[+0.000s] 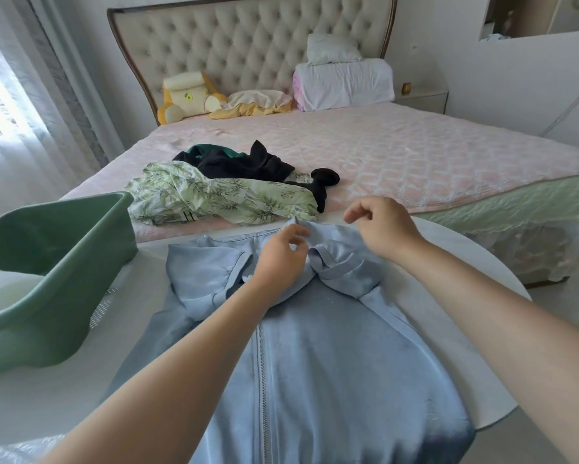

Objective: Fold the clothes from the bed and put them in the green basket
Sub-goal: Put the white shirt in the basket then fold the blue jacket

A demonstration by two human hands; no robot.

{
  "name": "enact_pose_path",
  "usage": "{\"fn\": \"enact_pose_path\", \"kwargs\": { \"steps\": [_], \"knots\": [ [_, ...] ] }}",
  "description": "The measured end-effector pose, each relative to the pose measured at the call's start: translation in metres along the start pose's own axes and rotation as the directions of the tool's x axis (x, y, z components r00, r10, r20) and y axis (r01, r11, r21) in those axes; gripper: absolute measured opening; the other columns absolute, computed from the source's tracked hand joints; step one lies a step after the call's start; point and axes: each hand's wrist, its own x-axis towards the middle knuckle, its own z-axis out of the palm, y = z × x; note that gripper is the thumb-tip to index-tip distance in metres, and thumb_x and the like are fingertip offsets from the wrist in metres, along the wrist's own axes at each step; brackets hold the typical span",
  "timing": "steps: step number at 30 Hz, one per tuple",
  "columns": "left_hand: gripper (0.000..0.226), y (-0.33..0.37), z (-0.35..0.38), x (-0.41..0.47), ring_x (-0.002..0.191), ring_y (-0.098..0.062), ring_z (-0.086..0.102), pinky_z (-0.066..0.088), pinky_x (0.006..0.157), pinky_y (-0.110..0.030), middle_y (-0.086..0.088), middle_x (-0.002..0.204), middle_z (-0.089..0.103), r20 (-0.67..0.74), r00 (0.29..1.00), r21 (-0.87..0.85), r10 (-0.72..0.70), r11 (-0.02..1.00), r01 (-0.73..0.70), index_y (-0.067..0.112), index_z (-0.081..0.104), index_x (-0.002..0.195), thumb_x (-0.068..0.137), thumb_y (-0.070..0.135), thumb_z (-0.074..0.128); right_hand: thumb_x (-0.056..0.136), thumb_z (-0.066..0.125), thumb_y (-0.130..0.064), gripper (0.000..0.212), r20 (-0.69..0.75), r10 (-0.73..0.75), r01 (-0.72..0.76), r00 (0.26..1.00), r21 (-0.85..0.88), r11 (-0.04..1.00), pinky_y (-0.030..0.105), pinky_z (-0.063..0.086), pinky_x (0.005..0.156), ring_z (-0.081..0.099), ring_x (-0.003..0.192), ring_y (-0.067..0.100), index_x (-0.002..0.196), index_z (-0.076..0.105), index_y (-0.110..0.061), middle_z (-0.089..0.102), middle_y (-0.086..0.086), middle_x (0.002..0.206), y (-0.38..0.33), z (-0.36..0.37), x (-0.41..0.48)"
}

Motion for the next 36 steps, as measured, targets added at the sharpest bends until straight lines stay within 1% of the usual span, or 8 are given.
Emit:
{"fn": "enact_pose_path", "kwargs": {
  "steps": [3, 6, 12, 17, 24, 29, 34, 36],
  "knots": [
    [0.034, 0.001, 0.009, -0.004, 0.095, -0.011, 0.059, 0.048, 0.079, -0.027, 0.013, 0.123, 0.058, 0.182, 0.952, 0.251, 0.245, 0.925, -0.286, 0.033, 0.066, 0.117, 0.094, 0.013, 0.051, 0.086, 0.048, 0.0, 0.039, 0.178, 0.169, -0.12, 0.97, -0.255, 0.959, 0.033, 0.046, 0.09, 0.057, 0.11, 0.022, 0.108, 0.062, -0.028, 0.056, 0.003, 0.126, 0.028, 0.005, -0.004],
    [0.043, 0.01, 0.021, -0.009, 0.106, -0.011, 0.058, 0.049, 0.084, -0.031, 0.015, 0.125, 0.061, 0.351, 0.898, 0.35, 0.267, 0.852, -0.39, 0.036, 0.061, 0.127, 0.091, 0.014, 0.051, 0.087, 0.051, -0.005, 0.051, 0.249, 0.213, -0.119, 0.945, -0.343, 0.932, 0.035, 0.045, 0.097, 0.054, 0.117, 0.026, 0.132, 0.054, -0.029, 0.044, 0.006, 0.135, 0.041, 0.009, -0.011],
    [0.033, 0.019, 0.013, -0.001, 0.102, -0.021, 0.058, 0.043, 0.078, -0.03, 0.005, 0.108, 0.067, 0.459, 0.888, 0.514, 0.033, 0.805, -0.295, 0.026, 0.073, 0.104, 0.095, 0.021, 0.042, 0.088, 0.071, -0.032, 0.005, 0.334, 0.174, -0.092, 0.926, -0.248, 0.964, 0.029, 0.05, 0.081, 0.063, 0.096, 0.014, 0.092, 0.073, -0.029, 0.065, -0.011, 0.097, 0.043, 0.013, -0.007],
    [0.025, 0.013, 0.007, 0.007, 0.083, -0.023, 0.057, 0.04, 0.065, -0.03, 0.006, 0.089, 0.055, 0.338, 0.938, 0.656, 0.075, 0.696, -0.292, 0.033, 0.061, 0.113, 0.097, 0.024, 0.043, 0.089, 0.069, -0.02, 0.014, 0.403, 0.121, -0.037, 0.907, -0.21, 0.977, 0.025, 0.052, 0.086, 0.065, 0.094, 0.01, 0.084, 0.071, -0.033, 0.069, -0.014, 0.093, 0.037, 0.019, -0.006],
    [0.027, 0.007, 0.008, 0.024, 0.096, -0.022, 0.061, 0.04, 0.068, -0.029, 0.005, 0.116, 0.056, 0.306, 0.937, 0.744, 0.17, 0.571, -0.347, 0.042, 0.07, 0.112, 0.093, 0.027, 0.057, 0.083, 0.064, -0.024, 0.027, 0.428, 0.12, 0.017, 0.896, -0.301, 0.953, 0.028, 0.052, 0.092, 0.063, 0.103, 0.01, 0.106, 0.071, -0.037, 0.065, -0.017, 0.099, 0.038, 0.022, -0.005],
    [0.035, 0.009, -0.001, 0.038, 0.086, -0.023, 0.062, 0.042, 0.059, -0.027, 0.006, 0.102, 0.063, -0.057, 0.981, 0.478, 0.186, 0.868, -0.137, 0.035, 0.074, 0.108, 0.095, 0.018, 0.047, 0.09, 0.059, -0.037, 0.046, 0.314, -0.013, 0.128, 0.949, -0.348, 0.929, 0.037, 0.036, 0.107, 0.043, 0.132, 0.025, 0.136, 0.055, -0.031, 0.053, 0.001, 0.138, 0.033, 0.029, -0.001],
    [0.043, -0.022, -0.017, 0.044, 0.111, -0.03, 0.058, 0.052, 0.079, -0.037, -0.009, 0.137, 0.049, 0.005, 1.0, 0.575, -0.03, 0.818, 0.022, 0.03, 0.065, 0.128, 0.093, 0.012, 0.048, 0.094, 0.047, -0.065, 0.072, 0.45, 0.0, 0.214, 0.893, -0.425, 0.88, 0.044, 0.019, 0.119, 0.019, 0.151, 0.022, 0.156, 0.026, -0.036, 0.023, 0.001, 0.165, 0.024, 0.046, -0.005],
    [0.042, -0.022, -0.014, 0.036, 0.12, -0.03, 0.049, 0.043, 0.094, -0.037, -0.011, 0.134, 0.047, -0.065, 0.993, 0.51, 0.102, 0.858, -0.055, 0.021, 0.059, 0.133, 0.094, 0.01, 0.047, 0.094, 0.036, -0.07, 0.076, 0.534, 0.121, 0.221, 0.837, -0.532, 0.817, 0.05, 0.013, 0.121, 0.009, 0.154, 0.024, 0.158, 0.018, -0.035, 0.011, 0.005, 0.168, 0.024, 0.054, -0.008]
  ]
}}
